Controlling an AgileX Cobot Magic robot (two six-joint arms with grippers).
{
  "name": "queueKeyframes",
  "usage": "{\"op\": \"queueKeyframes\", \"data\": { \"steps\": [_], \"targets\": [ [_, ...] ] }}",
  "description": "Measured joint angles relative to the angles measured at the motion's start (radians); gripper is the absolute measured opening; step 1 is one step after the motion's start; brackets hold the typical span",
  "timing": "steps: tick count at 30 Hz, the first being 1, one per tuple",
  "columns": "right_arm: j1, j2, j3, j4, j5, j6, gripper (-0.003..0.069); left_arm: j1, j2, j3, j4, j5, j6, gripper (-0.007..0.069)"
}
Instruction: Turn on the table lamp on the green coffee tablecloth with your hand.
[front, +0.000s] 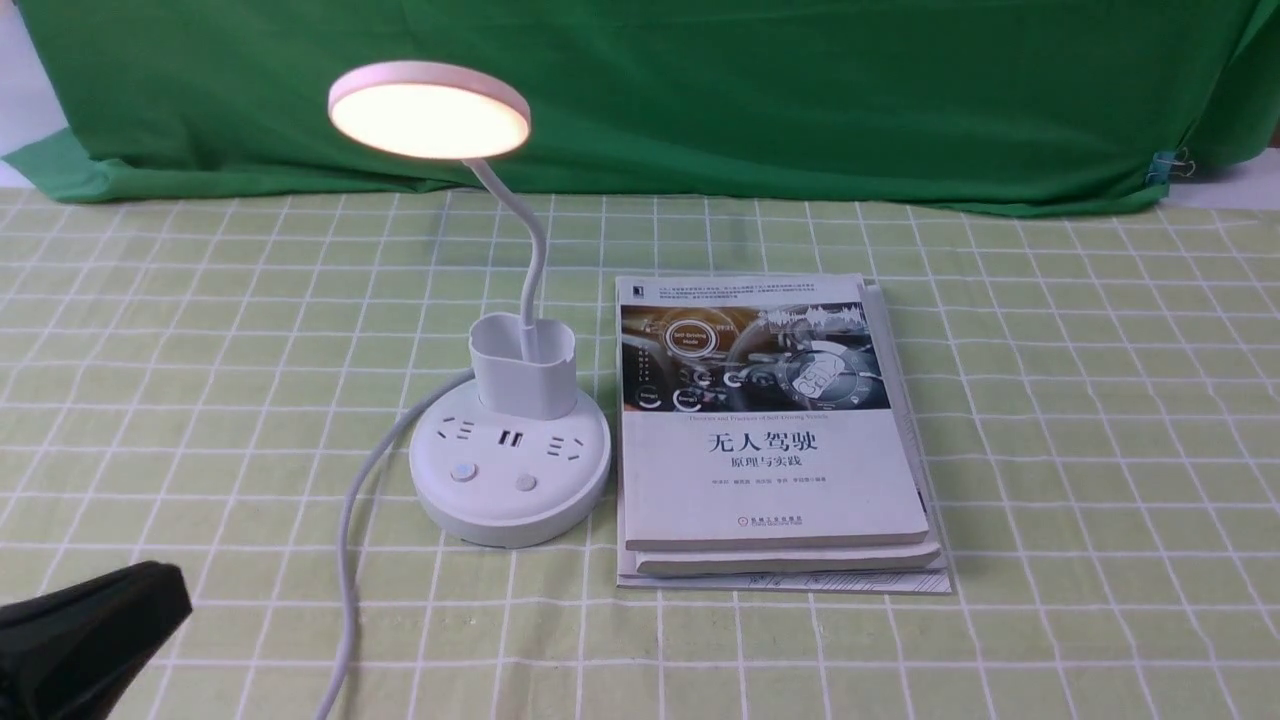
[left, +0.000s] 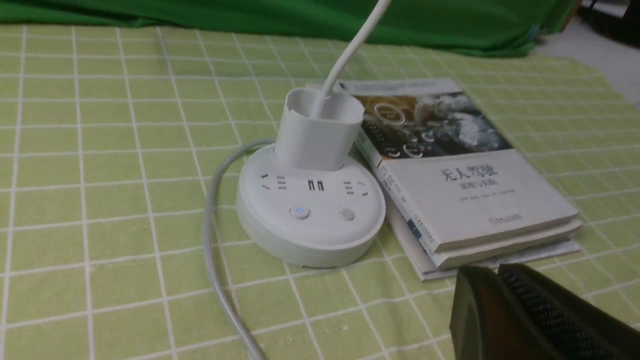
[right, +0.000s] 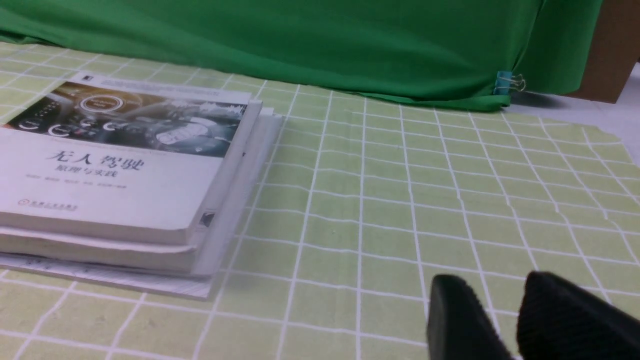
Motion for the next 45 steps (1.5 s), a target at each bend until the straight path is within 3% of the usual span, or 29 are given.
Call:
{"op": "queueKeyframes", "data": {
  "steps": [6,37,40,45],
  "targets": [
    [0.000,0.000,0.000,0.000,0.000,0.000,0.0245,0.000,-0.092,0.014,-0.004,-0.004,-0.002,0.0018],
    [0.000,0.000,0.000,0.000,0.000,-0.001,0.0245,0.005,-0.102,0.042,0.011,-0.007,0.028,0.0019],
    [0.000,0.000,0.000,0.000,0.000,-0.001,0.0245,0.103,-0.103,0.071,0.107,-0.016,0.035,0.0019],
    [0.000,0.000,0.000,0.000,0.000,-0.001,0.0245,0.277,-0.168,0.177,0.060,-0.058,0.035,0.0019]
  ]
}}
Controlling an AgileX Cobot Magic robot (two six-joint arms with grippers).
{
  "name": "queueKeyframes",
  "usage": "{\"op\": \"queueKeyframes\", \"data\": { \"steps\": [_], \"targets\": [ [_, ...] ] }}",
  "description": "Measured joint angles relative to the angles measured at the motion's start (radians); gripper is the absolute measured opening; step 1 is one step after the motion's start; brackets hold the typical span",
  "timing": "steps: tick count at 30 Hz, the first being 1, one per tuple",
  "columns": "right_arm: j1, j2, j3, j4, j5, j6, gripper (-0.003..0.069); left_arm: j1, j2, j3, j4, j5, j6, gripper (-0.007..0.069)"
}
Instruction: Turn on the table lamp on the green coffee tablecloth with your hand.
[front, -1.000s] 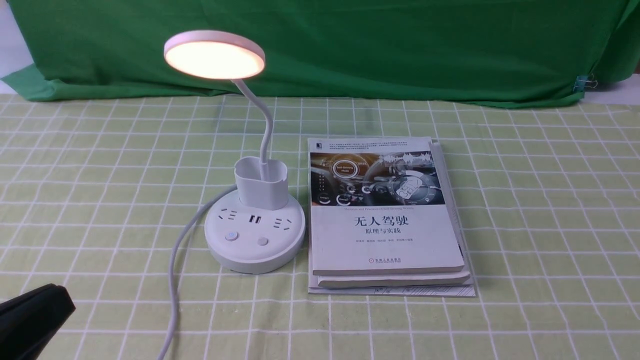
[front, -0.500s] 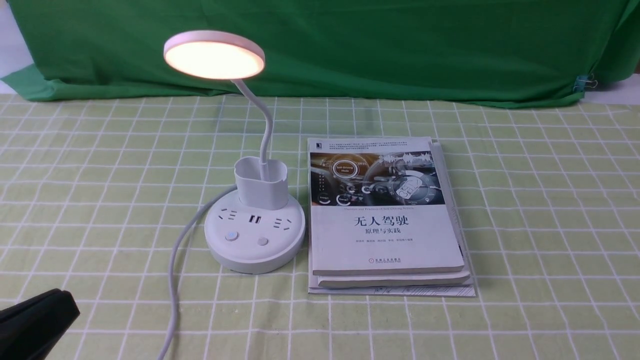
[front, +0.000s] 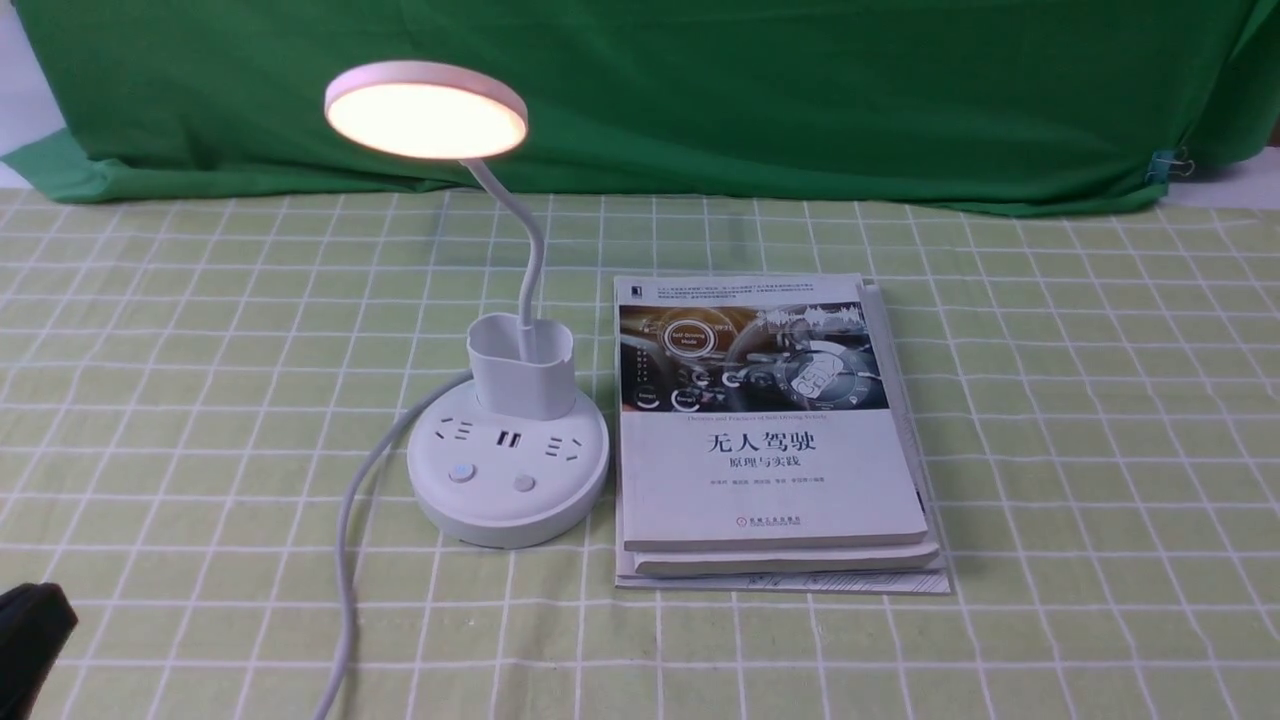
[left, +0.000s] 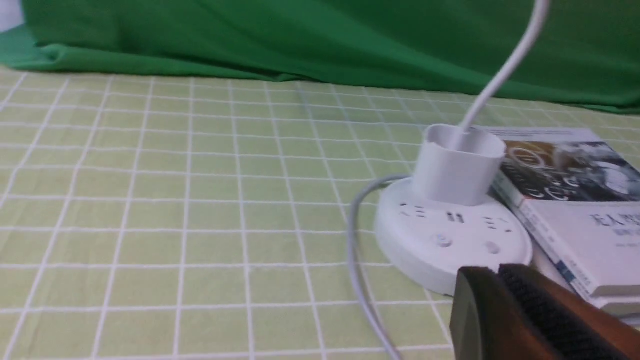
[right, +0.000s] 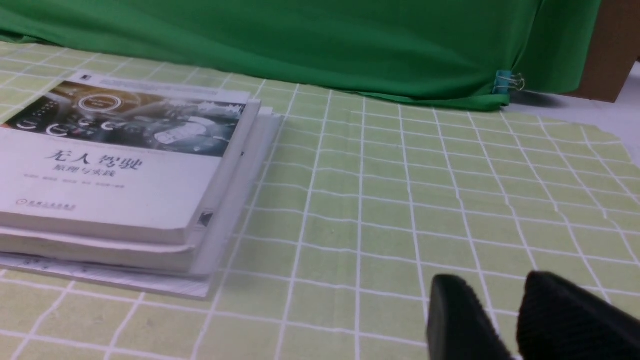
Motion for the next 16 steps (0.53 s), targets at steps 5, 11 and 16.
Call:
{"op": "queueKeyframes", "data": {
  "steps": [5,11,16],
  "targets": [
    [0.000,0.000,0.000,0.000,0.000,0.000,0.0245,0.015,-0.075,0.129,0.004,-0.038,0.002,0.0019],
    [0.000,0.000,0.000,0.000,0.000,0.000,0.0245,0.015,-0.082,0.145,-0.035,-0.132,0.005,0.0019],
    [0.000,0.000,0.000,0.000,0.000,0.000,0.0245,0.021,-0.082,0.145,-0.040,-0.125,0.007,0.0019]
  ]
}}
